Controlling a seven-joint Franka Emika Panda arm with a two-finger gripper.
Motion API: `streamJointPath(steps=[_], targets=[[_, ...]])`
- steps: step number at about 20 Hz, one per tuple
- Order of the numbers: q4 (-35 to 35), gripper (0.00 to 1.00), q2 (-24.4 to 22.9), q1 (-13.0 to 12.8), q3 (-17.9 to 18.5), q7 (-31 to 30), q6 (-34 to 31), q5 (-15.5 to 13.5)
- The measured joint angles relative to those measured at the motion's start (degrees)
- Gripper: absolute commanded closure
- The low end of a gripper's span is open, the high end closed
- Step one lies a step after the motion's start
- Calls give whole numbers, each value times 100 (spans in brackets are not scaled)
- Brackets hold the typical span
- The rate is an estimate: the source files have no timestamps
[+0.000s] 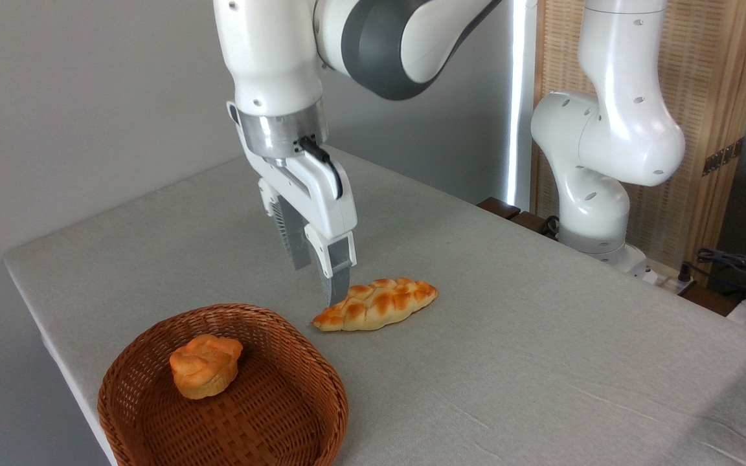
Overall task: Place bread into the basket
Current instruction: 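Lower the gripper down onto the middle of the braided roll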
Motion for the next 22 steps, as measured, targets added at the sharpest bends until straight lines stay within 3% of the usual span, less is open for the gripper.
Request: streamJointPath(steps=[10,17,22], targets=[[-1028,0,-274,-171,-1,1082,0,135],[-1307,0,-272,-360,-1,1114,6,159],[-1375,0,-269,-362,-1,1216,20,441]])
